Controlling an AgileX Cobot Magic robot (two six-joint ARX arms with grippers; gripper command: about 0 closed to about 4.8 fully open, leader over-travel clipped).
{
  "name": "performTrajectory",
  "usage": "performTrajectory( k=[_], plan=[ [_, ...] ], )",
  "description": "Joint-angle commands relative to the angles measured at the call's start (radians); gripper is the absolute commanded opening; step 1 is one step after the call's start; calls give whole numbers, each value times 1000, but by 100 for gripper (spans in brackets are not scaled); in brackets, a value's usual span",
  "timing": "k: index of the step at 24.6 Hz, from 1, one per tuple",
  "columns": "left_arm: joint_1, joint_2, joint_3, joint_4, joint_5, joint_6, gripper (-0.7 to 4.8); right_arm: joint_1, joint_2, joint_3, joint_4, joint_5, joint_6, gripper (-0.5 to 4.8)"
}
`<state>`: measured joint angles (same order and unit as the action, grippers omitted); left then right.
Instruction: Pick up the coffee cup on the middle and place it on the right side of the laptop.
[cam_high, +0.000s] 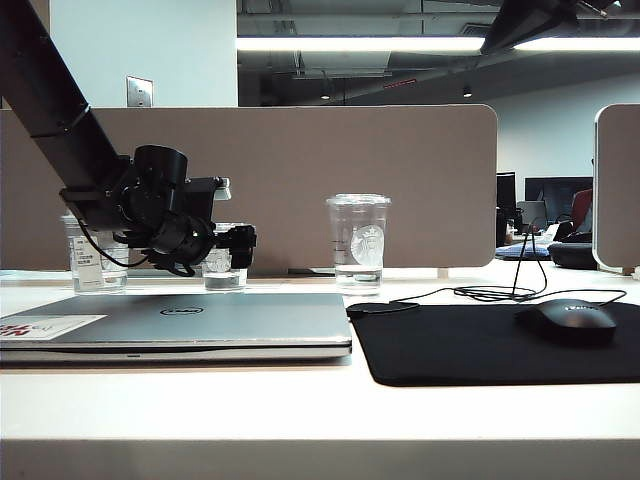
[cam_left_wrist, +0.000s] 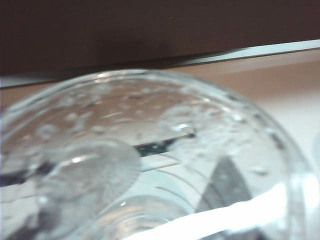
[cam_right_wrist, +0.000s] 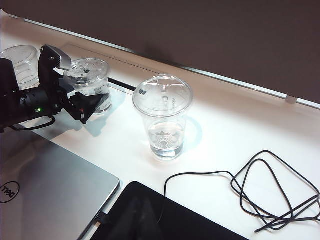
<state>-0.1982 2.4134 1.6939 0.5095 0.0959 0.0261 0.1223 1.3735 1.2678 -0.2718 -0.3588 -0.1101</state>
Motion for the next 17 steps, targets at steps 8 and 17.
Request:
performTrajectory(
  k=[8, 17],
  plan=[
    [-2, -6, 5, 14, 21, 0, 334, 1, -5, 6, 14, 2, -3, -5],
    [-2, -8, 5, -23, 24, 0, 334, 1, -5, 6, 14, 20, -4, -6]
  ],
)
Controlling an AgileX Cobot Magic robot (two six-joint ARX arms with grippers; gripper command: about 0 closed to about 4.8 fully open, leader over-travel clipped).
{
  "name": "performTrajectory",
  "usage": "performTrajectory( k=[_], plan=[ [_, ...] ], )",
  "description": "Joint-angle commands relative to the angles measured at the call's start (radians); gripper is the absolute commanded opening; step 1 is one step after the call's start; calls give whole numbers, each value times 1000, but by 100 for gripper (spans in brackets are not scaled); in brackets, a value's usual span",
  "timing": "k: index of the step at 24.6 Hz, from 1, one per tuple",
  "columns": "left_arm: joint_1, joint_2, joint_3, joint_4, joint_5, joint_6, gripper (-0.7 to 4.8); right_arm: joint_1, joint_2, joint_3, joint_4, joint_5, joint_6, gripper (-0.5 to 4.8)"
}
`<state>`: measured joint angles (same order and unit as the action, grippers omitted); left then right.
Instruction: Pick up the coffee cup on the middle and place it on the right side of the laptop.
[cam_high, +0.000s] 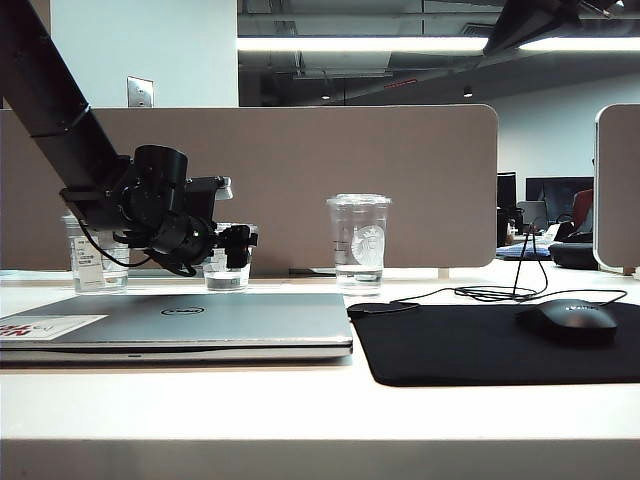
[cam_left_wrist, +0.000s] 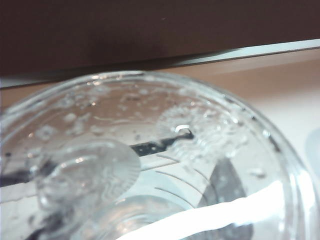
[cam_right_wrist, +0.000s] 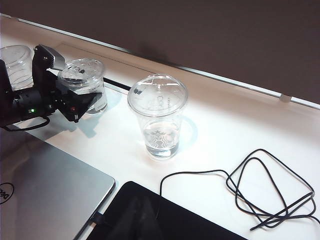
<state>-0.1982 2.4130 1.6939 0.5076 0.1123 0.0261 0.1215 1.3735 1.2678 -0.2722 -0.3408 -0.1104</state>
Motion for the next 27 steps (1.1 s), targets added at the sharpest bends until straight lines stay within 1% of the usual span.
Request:
performTrajectory(
  k=[1, 5, 7, 8, 10, 12, 13, 17, 19, 20, 21, 23, 25, 27],
  plan=[
    [-2, -11, 5, -25, 8, 0, 334, 2, -5, 6, 15, 2, -4, -5],
    [-2, -33, 5, -37, 9, 1, 334, 2, -5, 6, 14, 2, -24, -5],
    [-2, -49, 5, -53, 28, 1, 334, 2, -5, 6, 15, 2, -24, -6],
    [-3, -74, 5, -91, 53, 1, 334, 2, -5, 6, 16, 2, -24, -5],
    [-3, -114, 5, -145, 53, 1, 334, 2, -5, 6, 22, 2, -24, -5],
    [-3, -147, 5, -167, 60, 4, 334, 2, -5, 6, 23, 2, -24, -5],
    [-2, -163, 5, -182, 77, 3, 334, 2, -5, 6, 23, 2, -24, -6],
    [-13, -264, 5, -346, 181, 1, 334, 2, -5, 6, 27, 2, -30, -5],
    [-23, -314, 4, -430, 233, 35, 334, 0, -6, 6, 34, 6, -67, -5],
    [-28, -335, 4, -462, 237, 50, 334, 0, -6, 6, 34, 9, -80, -6],
    [-34, -384, 4, -520, 260, 57, 334, -2, -7, 6, 37, 9, -82, -5],
    [-49, -456, 2, -575, 309, 56, 334, -2, -14, 6, 37, 10, -82, -5],
    [-77, -531, -19, -581, 348, 57, 334, -2, -29, 6, 40, 21, -82, -5],
    [-110, -598, -56, -577, 387, 68, 333, -2, -56, 6, 42, 72, -82, -5]
  ],
)
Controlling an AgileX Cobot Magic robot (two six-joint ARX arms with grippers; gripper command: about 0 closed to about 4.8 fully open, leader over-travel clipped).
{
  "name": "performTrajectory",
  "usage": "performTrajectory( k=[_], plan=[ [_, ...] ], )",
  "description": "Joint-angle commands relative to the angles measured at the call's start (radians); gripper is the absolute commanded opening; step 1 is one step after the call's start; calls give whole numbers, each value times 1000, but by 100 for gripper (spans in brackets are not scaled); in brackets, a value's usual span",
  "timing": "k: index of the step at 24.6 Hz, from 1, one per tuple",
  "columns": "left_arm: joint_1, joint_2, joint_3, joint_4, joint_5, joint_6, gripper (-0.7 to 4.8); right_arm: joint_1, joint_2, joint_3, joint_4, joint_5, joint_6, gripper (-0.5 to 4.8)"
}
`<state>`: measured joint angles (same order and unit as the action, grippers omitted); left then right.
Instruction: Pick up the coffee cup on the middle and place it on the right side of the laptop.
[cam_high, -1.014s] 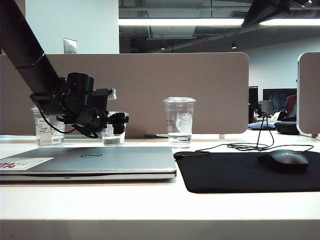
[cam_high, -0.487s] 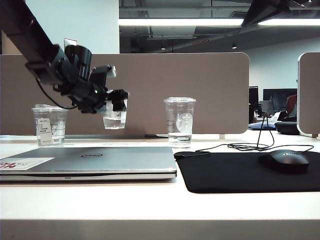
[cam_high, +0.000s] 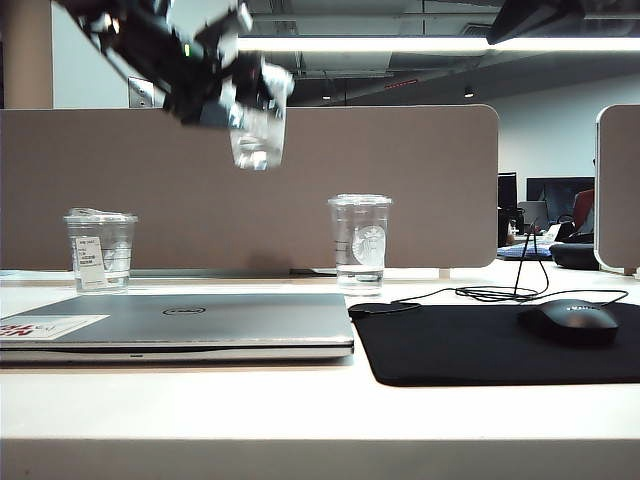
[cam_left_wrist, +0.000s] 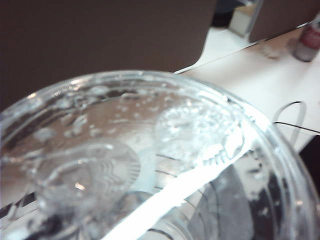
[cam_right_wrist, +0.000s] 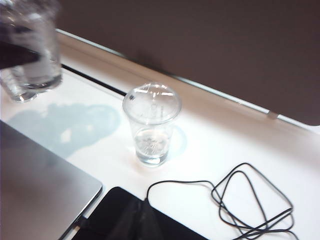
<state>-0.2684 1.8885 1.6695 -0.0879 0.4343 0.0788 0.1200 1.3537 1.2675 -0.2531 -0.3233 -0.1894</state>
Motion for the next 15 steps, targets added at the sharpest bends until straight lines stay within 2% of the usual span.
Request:
performTrajectory(
  k=[1, 2, 5, 8, 12, 15],
  plan=[
    [-51, -92, -46, 19, 71, 18, 333, 0, -47, 7, 22, 77, -4, -6],
    [-78, -129, -87, 26, 89, 19, 333, -1, -68, 7, 22, 125, -4, -5],
    [-148, -188, -206, 87, 94, 18, 334, -2, -111, 7, 13, 170, -4, -5],
    [-245, -200, -371, 248, 74, -11, 334, -3, -148, 7, 5, 170, -5, -6],
    [-353, -181, -581, 560, -31, -10, 335, -3, -182, 7, -10, 176, -7, -5],
    [-389, -141, -627, 636, -45, -15, 335, -3, -195, 7, -19, 177, -21, -5]
  ],
)
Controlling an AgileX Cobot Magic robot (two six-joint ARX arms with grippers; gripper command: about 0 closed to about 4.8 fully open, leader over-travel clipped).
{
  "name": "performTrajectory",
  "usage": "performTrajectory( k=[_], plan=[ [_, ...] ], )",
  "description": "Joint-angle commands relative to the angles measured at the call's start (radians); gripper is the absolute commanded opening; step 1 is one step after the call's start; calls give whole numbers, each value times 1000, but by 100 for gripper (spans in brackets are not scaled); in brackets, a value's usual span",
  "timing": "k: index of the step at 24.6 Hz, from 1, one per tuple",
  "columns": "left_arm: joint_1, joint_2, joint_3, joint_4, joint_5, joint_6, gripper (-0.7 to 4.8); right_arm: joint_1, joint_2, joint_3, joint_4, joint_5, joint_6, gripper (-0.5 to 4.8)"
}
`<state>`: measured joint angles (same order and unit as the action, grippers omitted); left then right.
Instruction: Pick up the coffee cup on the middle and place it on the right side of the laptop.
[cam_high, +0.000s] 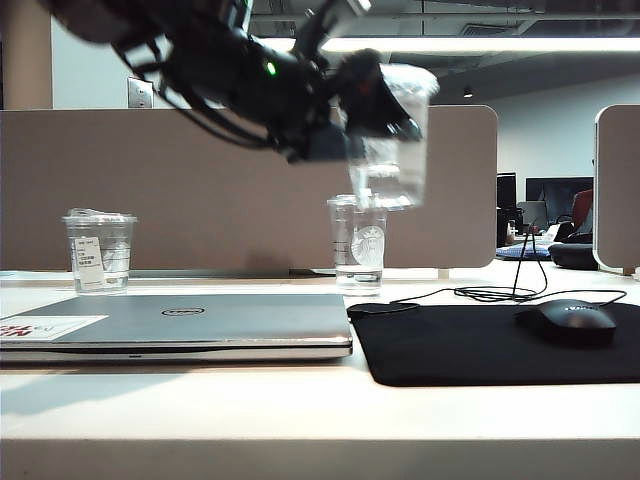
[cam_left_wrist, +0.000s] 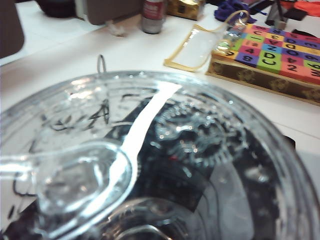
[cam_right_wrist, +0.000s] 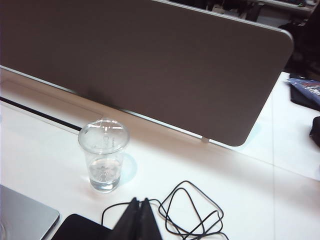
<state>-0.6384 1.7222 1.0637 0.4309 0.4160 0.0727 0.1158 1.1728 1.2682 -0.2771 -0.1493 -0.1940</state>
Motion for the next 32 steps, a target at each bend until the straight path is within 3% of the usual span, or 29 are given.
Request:
performTrajectory(
  k=[1, 7, 18, 21, 22, 24, 26, 31, 32],
  plan=[
    [-29, 46, -25, 128, -45, -9, 335, 2, -18, 6, -2, 2, -18, -5],
    [-49, 224, -24, 320, -89, -74, 335, 2, -40, 6, -24, 2, -18, -5],
    [-60, 343, 56, 333, -92, -73, 335, 2, -42, 5, -35, 2, -20, -6],
    [-60, 343, 56, 304, -109, -72, 350, 2, -42, 5, -36, 2, -19, -6],
    [-60, 343, 56, 281, -110, -72, 401, 2, -42, 5, -37, 2, -19, -6],
    [-60, 343, 56, 256, -117, -72, 423, 2, -42, 5, -37, 2, -19, -5],
    [-60, 343, 56, 238, -117, -72, 479, 2, -42, 5, -38, 2, -19, -5],
    [-60, 333, 56, 164, -71, -73, 479, 2, -42, 5, -39, 2, -19, -5],
    [-61, 313, 55, 88, -75, -73, 479, 2, -42, 5, -39, 2, -19, -6]
  ],
)
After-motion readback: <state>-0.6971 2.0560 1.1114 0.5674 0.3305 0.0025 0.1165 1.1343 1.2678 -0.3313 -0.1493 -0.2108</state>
